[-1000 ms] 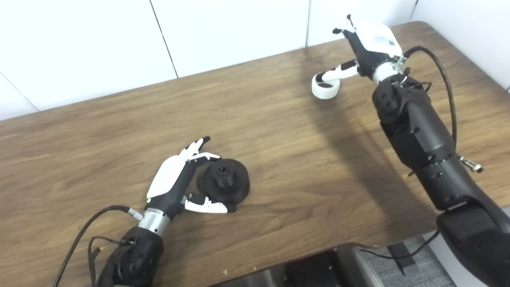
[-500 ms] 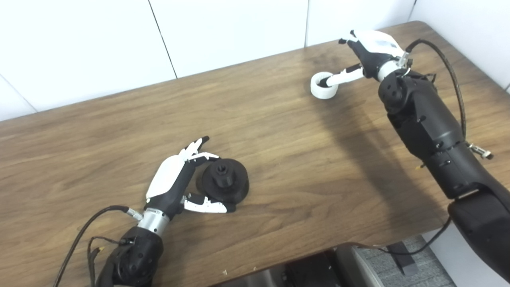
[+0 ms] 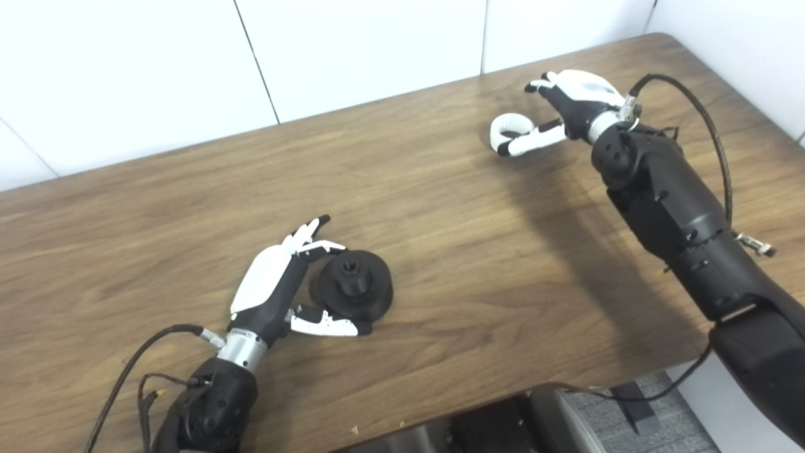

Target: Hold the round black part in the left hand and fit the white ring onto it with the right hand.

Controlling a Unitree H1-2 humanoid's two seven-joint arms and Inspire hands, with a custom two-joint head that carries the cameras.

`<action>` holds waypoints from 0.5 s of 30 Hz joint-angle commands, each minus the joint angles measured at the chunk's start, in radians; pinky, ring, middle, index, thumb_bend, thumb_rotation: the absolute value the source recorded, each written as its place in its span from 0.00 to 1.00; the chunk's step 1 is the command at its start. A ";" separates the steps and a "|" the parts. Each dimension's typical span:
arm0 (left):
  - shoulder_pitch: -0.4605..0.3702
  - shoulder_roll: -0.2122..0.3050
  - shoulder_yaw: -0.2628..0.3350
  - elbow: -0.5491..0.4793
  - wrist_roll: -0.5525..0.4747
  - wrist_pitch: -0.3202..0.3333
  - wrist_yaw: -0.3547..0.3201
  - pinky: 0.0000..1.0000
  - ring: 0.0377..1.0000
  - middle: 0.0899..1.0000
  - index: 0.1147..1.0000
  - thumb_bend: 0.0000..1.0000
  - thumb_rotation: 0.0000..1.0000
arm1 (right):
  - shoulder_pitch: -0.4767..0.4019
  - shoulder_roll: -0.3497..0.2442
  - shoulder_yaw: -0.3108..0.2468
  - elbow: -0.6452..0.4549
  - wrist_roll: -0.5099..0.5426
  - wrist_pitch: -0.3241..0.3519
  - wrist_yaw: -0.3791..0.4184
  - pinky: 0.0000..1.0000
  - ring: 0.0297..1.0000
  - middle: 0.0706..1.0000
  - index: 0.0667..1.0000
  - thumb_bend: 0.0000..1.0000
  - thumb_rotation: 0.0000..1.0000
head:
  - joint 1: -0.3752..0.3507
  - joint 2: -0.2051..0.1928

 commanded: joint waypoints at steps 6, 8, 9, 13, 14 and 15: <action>-0.016 0.008 0.007 -0.014 0.011 -0.004 0.005 1.00 1.00 1.00 0.55 0.96 0.35 | -0.034 -0.014 0.009 -0.013 0.001 -0.009 -0.030 0.90 1.00 1.00 0.89 1.00 0.63 | 0.006 0.005; -0.015 0.009 0.007 -0.017 0.010 -0.002 0.002 1.00 1.00 1.00 0.55 0.95 0.35 | -0.035 -0.012 0.013 -0.012 -0.001 -0.005 -0.029 0.90 1.00 1.00 0.88 1.00 0.57 | 0.006 0.005; -0.015 0.009 0.008 -0.019 0.008 0.000 0.001 1.00 1.00 1.00 0.55 0.95 0.35 | -0.035 -0.011 0.015 -0.012 -0.002 -0.004 -0.031 0.90 1.00 1.00 0.88 1.00 0.55 | 0.008 0.006; -0.016 0.012 0.010 -0.019 0.006 0.002 -0.003 1.00 1.00 1.00 0.55 0.96 0.37 | -0.036 -0.008 0.020 -0.003 0.000 -0.009 -0.041 0.88 1.00 1.00 0.84 0.96 0.45 | 0.009 0.008; -0.016 0.012 0.010 -0.019 0.005 0.001 -0.003 1.00 1.00 1.00 0.55 0.96 0.37 | -0.036 -0.007 0.020 -0.001 0.003 -0.010 -0.043 0.88 1.00 1.00 0.83 0.95 0.43 | 0.011 0.009; -0.016 0.012 0.010 -0.020 0.005 0.000 -0.003 1.00 1.00 1.00 0.55 0.96 0.37 | -0.035 -0.006 0.021 0.000 0.003 -0.012 -0.047 0.88 1.00 1.00 0.83 0.94 0.42 | 0.012 0.009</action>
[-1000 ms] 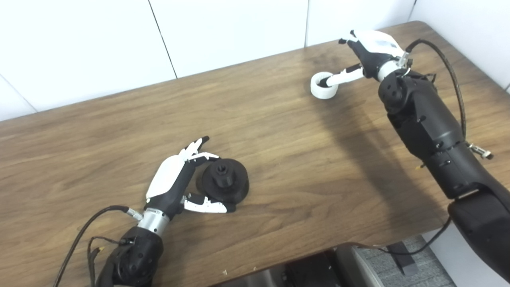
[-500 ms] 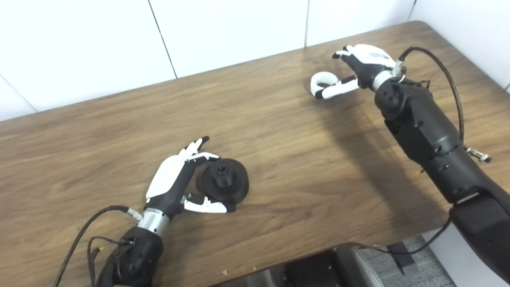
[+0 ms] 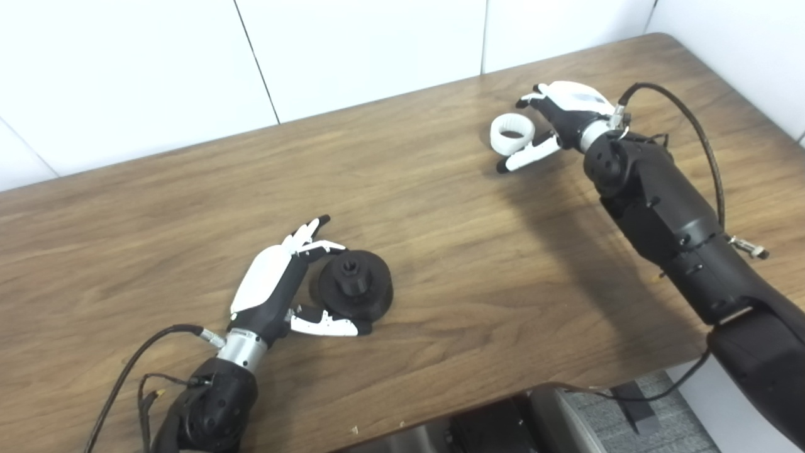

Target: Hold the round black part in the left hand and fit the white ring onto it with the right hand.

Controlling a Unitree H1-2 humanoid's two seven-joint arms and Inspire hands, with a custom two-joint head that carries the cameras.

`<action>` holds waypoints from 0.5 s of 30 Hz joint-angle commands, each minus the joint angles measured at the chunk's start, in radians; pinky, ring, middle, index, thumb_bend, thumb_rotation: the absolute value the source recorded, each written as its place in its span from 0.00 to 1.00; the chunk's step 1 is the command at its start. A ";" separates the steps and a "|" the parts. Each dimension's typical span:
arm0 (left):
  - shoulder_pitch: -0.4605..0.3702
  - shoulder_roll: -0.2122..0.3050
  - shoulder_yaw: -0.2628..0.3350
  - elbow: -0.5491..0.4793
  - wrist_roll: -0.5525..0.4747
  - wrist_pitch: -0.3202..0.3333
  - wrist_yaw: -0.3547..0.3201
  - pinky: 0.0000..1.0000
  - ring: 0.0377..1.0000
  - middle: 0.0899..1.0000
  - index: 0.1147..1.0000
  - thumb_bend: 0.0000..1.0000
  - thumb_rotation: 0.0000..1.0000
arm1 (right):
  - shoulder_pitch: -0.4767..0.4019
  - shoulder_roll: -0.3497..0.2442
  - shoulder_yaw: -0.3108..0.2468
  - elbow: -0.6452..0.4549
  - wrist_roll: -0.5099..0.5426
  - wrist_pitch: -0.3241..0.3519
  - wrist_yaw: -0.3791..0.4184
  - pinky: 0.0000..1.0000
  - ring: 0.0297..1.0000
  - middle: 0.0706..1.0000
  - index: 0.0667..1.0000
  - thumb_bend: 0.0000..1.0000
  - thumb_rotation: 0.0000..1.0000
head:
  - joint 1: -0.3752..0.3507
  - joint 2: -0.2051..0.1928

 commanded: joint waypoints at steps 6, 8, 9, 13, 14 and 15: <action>-0.016 0.014 0.012 -0.024 0.000 -0.001 -0.005 1.00 1.00 1.00 0.55 0.96 0.37 | -0.033 -0.004 -0.006 -0.003 0.007 -0.025 -0.079 0.87 0.97 1.00 0.75 0.87 0.32 | 0.006 0.004; -0.016 0.014 0.014 -0.027 -0.001 0.000 -0.007 1.00 1.00 1.00 0.55 0.95 0.37 | -0.034 -0.003 -0.005 0.005 0.007 -0.030 -0.094 0.86 0.96 1.00 0.71 0.85 0.30 | 0.006 0.004; -0.016 0.014 0.015 -0.027 -0.001 0.000 -0.008 1.00 1.00 1.00 0.55 0.95 0.36 | -0.034 -0.003 -0.003 0.009 0.007 -0.030 -0.099 0.86 0.96 1.00 0.70 0.85 0.30 | 0.006 0.004; -0.016 0.015 0.017 -0.032 0.002 -0.001 -0.010 1.00 1.00 1.00 0.55 0.95 0.37 | -0.032 0.002 -0.005 0.035 0.022 -0.052 -0.149 0.86 0.94 0.96 0.65 0.83 0.28 | 0.011 0.006; -0.016 0.015 0.017 -0.033 0.003 0.001 -0.013 1.00 1.00 1.00 0.55 0.95 0.37 | -0.032 0.003 -0.006 0.038 0.026 -0.055 -0.157 0.86 0.93 0.95 0.64 0.82 0.28 | 0.011 0.006; -0.017 0.015 0.018 -0.034 0.000 0.003 -0.015 1.00 1.00 1.00 0.55 0.95 0.36 | -0.031 0.004 -0.008 0.040 0.030 -0.057 -0.165 0.86 0.93 0.95 0.63 0.81 0.28 | 0.015 0.007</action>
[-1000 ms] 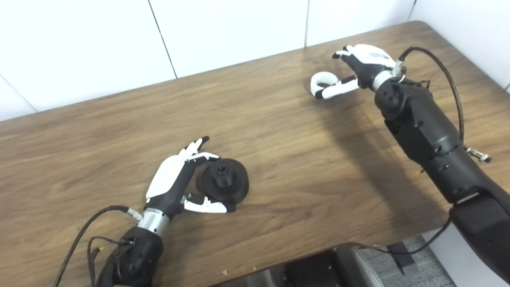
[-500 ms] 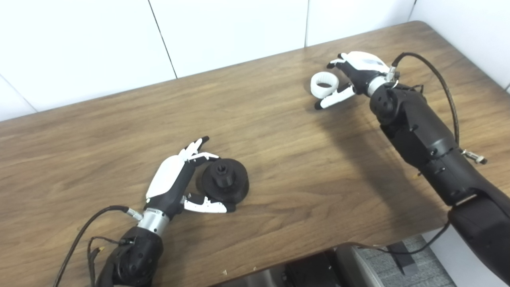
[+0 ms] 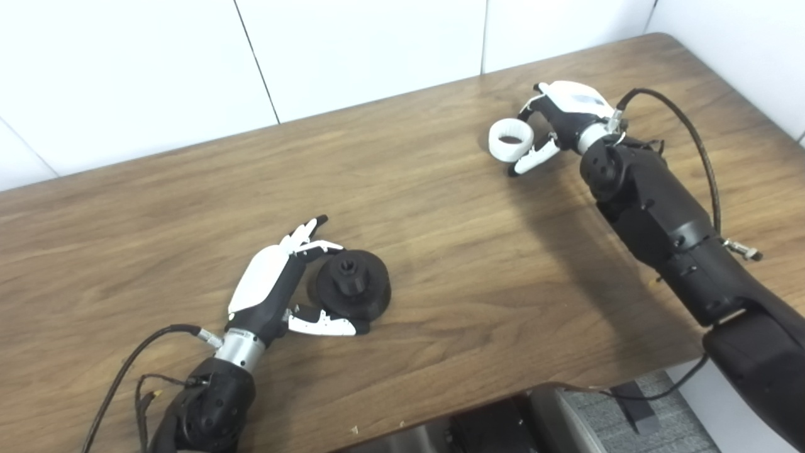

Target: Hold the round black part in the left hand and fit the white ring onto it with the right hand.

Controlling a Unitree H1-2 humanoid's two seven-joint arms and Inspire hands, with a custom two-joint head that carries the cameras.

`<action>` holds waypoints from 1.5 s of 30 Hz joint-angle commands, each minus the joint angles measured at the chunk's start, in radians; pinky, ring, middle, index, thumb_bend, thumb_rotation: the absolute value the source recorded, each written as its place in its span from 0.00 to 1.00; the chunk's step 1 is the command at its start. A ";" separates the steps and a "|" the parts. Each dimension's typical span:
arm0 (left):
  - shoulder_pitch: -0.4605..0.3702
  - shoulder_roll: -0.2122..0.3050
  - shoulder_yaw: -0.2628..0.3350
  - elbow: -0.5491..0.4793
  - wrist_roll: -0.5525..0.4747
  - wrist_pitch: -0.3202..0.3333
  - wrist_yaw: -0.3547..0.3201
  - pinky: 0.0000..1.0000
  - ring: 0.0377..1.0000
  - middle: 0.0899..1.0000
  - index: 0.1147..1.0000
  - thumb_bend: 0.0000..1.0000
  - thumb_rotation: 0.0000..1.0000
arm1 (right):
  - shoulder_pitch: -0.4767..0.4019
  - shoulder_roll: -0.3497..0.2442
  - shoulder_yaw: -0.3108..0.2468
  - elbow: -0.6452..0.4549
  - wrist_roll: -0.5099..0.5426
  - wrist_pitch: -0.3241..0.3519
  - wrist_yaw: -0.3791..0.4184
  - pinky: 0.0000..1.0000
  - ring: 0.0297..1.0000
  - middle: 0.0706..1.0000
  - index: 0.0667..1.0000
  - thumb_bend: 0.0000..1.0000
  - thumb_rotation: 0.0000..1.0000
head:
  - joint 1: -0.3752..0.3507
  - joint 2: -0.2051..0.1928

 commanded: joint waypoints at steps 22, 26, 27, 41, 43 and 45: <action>-0.017 0.002 0.012 -0.035 0.018 0.014 -0.008 1.00 1.00 1.00 0.55 0.93 0.34 | -0.029 0.031 -0.003 0.002 0.017 -0.020 -0.111 0.83 0.87 0.91 0.62 0.86 0.33 | 0.018 0.013; -0.014 0.001 0.011 -0.040 0.019 0.017 -0.010 1.00 1.00 1.00 0.55 0.92 0.33 | -0.021 0.043 -0.007 0.001 0.018 -0.030 -0.146 0.85 0.86 0.89 0.59 0.82 0.26 | 0.020 0.017; -0.015 0.000 0.011 -0.038 0.017 0.013 -0.009 1.00 1.00 1.00 0.55 0.92 0.33 | -0.020 0.045 -0.009 0.003 0.020 -0.034 -0.156 0.86 0.86 0.89 0.58 0.80 0.24 | 0.020 0.017; -0.015 0.001 0.010 -0.037 0.022 0.013 -0.009 1.00 1.00 1.00 0.55 0.91 0.33 | -0.016 0.039 -0.013 0.014 0.040 -0.068 -0.220 0.86 0.85 0.86 0.45 0.52 0.14 | 0.024 0.023; -0.015 0.001 0.010 -0.040 0.023 0.017 -0.012 1.00 1.00 1.00 0.55 0.91 0.34 | -0.016 0.036 -0.012 0.013 0.042 -0.069 -0.221 0.86 0.84 0.86 0.45 0.52 0.14 | 0.022 0.024; -0.015 0.000 0.012 -0.041 0.019 0.020 -0.013 1.00 1.00 1.00 0.55 0.91 0.33 | -0.016 0.036 -0.013 0.013 0.043 -0.071 -0.223 0.85 0.84 0.85 0.45 0.52 0.14 | 0.023 0.025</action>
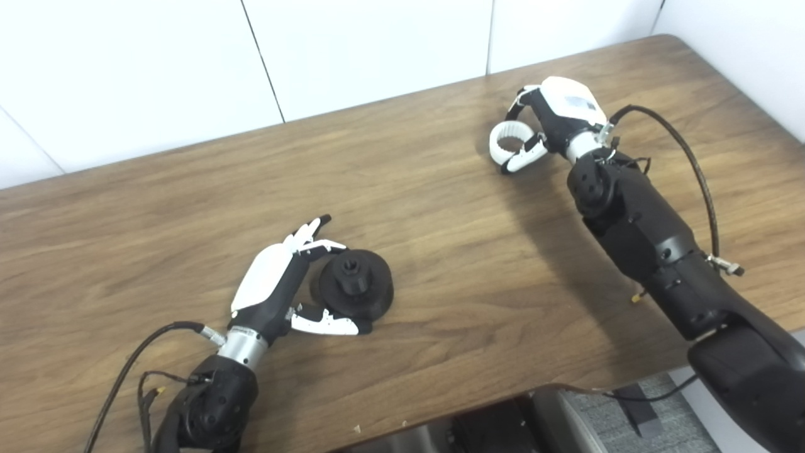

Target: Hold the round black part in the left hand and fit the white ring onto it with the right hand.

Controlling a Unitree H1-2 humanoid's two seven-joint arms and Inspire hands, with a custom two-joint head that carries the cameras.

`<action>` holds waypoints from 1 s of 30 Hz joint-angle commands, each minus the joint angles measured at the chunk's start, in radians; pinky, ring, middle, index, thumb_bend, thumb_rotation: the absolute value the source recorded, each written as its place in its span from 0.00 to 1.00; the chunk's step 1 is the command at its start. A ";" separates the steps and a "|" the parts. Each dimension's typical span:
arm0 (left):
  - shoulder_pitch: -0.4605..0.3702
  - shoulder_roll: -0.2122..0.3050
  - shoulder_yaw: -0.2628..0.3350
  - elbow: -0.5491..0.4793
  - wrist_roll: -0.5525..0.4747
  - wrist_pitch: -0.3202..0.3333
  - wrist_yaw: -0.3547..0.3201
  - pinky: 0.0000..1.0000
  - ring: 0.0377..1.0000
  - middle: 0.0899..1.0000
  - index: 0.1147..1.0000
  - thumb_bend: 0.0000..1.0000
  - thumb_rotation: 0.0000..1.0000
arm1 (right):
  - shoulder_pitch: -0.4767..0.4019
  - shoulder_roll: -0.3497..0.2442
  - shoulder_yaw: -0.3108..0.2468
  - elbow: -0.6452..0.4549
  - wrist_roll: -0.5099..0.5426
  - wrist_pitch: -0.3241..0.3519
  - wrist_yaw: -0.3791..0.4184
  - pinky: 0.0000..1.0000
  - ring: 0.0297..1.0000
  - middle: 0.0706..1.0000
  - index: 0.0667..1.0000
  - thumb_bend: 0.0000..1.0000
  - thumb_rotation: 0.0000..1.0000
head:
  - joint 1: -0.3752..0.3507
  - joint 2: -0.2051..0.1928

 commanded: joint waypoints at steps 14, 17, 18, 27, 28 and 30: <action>-0.027 0.004 0.006 -0.019 0.005 0.002 0.009 1.00 1.00 1.00 0.55 0.91 0.32 | -0.019 -0.033 -0.058 -0.118 0.016 -0.016 -0.032 0.90 0.85 0.86 0.45 0.52 0.15 | 0.006 0.003; -0.030 0.005 0.007 -0.017 0.007 0.005 0.009 1.00 1.00 1.00 0.55 0.91 0.32 | -0.023 -0.039 -0.081 -0.171 0.024 -0.010 -0.022 0.93 0.86 0.87 0.45 0.52 0.15 | 0.006 0.005; -0.031 0.005 0.008 -0.017 0.008 0.006 0.008 1.00 1.00 1.00 0.55 0.91 0.32 | -0.024 -0.040 -0.086 -0.183 0.026 -0.011 -0.020 0.94 0.86 0.87 0.45 0.52 0.15 | 0.005 0.005; -0.043 0.005 0.008 -0.006 0.010 0.007 0.007 1.00 1.00 1.00 0.55 0.93 0.34 | -0.039 -0.067 -0.123 -0.307 0.021 -0.001 0.023 0.93 0.88 0.88 0.45 0.52 0.15 | 0.019 0.006; -0.044 0.005 0.008 -0.006 0.010 0.008 0.007 1.00 1.00 1.00 0.55 0.93 0.34 | -0.038 -0.068 -0.124 -0.311 0.019 0.000 0.026 0.92 0.88 0.88 0.45 0.52 0.15 | 0.019 0.006; -0.047 -0.001 0.004 -0.006 0.012 0.010 0.007 1.00 1.00 1.00 0.55 0.94 0.35 | -0.034 -0.068 -0.130 -0.320 0.022 -0.004 0.026 0.92 0.88 0.88 0.45 0.52 0.15 | 0.064 0.016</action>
